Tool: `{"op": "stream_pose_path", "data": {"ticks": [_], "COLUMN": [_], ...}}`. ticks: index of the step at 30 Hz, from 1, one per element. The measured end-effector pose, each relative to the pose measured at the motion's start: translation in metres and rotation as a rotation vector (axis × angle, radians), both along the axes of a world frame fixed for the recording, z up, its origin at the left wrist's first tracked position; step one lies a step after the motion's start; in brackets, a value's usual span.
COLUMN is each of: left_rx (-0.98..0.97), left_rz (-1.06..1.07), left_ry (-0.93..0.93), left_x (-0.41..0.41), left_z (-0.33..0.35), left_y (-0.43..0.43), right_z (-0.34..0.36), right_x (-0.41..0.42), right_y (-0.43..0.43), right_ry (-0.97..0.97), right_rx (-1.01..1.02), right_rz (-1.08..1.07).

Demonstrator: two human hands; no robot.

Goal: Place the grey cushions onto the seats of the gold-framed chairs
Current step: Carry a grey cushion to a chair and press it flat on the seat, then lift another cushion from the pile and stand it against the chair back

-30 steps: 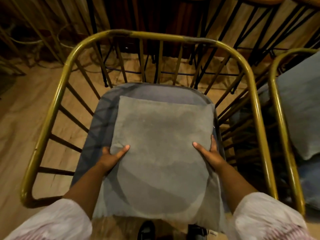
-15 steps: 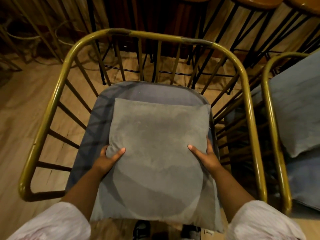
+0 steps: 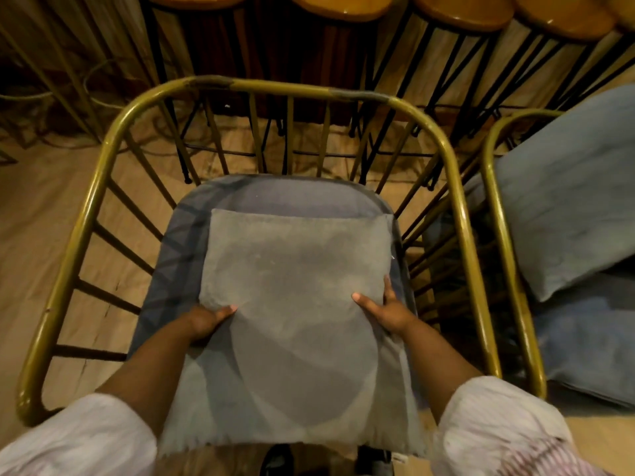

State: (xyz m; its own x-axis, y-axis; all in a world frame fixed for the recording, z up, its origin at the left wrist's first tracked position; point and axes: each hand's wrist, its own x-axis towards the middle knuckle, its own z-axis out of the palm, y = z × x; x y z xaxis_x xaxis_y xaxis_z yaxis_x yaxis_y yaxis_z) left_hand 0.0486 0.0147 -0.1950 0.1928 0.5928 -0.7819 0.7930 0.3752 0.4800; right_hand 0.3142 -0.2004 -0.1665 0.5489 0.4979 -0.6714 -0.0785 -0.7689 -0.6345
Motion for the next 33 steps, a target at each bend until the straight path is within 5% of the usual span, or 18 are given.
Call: {"op": "stream_pose_path", "data": {"ticks": [4, 11, 19, 28, 33], "left_rx": [-0.056, 0.11, 0.156, 0.217, 0.112], "left_rz": [-0.05, -0.336, -0.489, -0.392, -0.257], "left_ry": [-0.052, -0.306, -0.452, -0.379, -0.302], "left_x": [0.043, 0.171, 0.328, 0.461, 0.488], "left_z": [0.073, 0.222, 0.292, 0.265, 0.236], "left_y": [-0.003, -0.06, -0.141, -0.204, -0.218], "right_z": [0.06, 0.205, 0.327, 0.338, 0.31], "right_x": [0.01, 0.057, 0.224, 0.427, 0.465], "right_y": [-0.011, -0.061, -0.106, -0.104, -0.119], "right_ry": [-0.147, -0.525, -0.921, -1.091, -0.895], "right_rx": [-0.05, 0.2, 0.306, -0.199, -0.599], "right_rz": [0.182, -0.002, -0.082, 0.143, 0.252]}}
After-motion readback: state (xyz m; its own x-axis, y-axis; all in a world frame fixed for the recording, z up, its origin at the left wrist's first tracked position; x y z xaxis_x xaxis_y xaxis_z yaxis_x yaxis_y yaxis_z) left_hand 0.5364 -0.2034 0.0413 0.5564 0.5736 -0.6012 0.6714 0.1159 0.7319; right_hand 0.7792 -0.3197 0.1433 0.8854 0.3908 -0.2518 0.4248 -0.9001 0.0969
